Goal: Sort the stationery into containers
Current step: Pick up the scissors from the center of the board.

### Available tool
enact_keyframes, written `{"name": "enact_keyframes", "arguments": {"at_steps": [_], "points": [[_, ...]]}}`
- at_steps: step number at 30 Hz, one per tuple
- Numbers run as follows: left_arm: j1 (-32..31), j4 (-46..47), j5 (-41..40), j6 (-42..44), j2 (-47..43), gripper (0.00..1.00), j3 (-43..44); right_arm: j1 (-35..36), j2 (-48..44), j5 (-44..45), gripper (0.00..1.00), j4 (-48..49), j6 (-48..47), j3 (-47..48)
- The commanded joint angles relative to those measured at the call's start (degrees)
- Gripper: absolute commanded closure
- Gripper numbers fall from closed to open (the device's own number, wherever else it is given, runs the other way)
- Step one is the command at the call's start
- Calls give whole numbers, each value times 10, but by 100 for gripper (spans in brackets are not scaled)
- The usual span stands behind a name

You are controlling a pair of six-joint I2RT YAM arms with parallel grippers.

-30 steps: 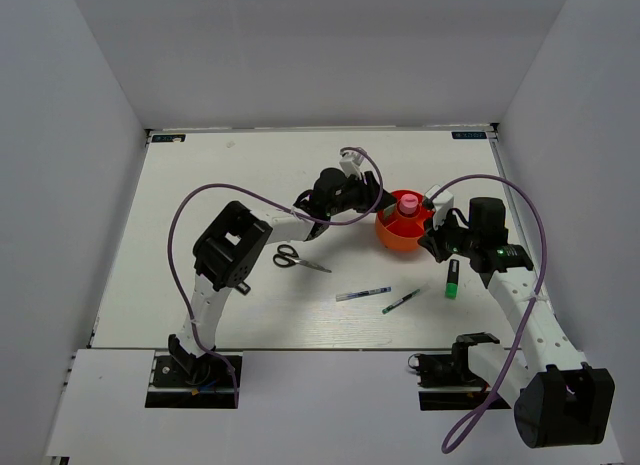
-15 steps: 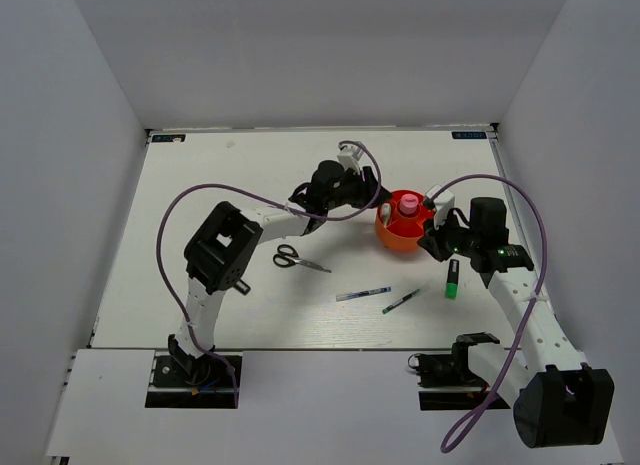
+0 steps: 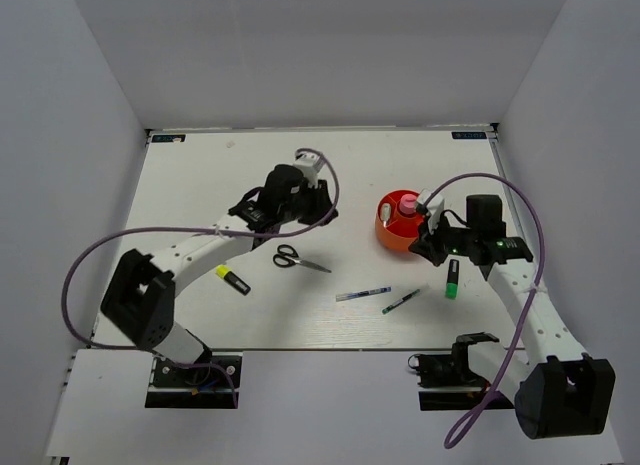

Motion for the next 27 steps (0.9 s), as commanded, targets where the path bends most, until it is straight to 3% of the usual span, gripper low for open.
{"name": "enact_keyframes", "arguments": {"at_steps": [1, 2, 4, 5, 7, 10, 12, 13, 14, 16, 17, 18, 21, 24, 27], "points": [[5, -210, -103, 54, -86, 47, -62, 25, 19, -92, 100, -62, -61, 51], [8, -281, -160, 54, -113, 39, -74, 41, 47, -93, 100, -70, -72, 61], [25, -345, -198, 29, -166, 17, -83, 87, 87, -72, 100, -92, -71, 108], [33, -375, -208, 17, -181, 13, -91, 100, 116, -62, 100, -94, -68, 135], [85, -408, -181, -14, -240, 12, -100, 155, 162, -15, 87, -104, -40, 186], [169, -442, -91, -17, -314, 12, -123, 226, 227, 63, 74, -87, 17, 233], [231, -460, -60, -10, -358, 23, -139, 266, 280, 110, 72, -73, 49, 251], [263, -458, -62, -8, -389, 38, -153, 291, 296, 125, 72, -69, 76, 289], [264, -453, -86, -8, -404, 96, -169, 298, 352, 157, 72, -73, 87, 309], [276, -441, -126, -8, -472, 100, -201, 342, 393, 183, 84, -80, 141, 399], [282, -425, -127, -11, -501, 100, -213, 360, 440, 213, 84, -103, 157, 423], [289, -416, -131, -14, -515, 96, -248, 370, 483, 219, 86, -113, 166, 482], [340, -399, -149, -21, -567, 40, -307, 413, 606, 253, 86, -153, 198, 626], [344, -394, -172, -17, -596, 21, -326, 441, 654, 276, 82, -171, 221, 731], [347, -411, -190, -8, -609, 15, -319, 459, 717, 306, 76, -165, 221, 782]]}}
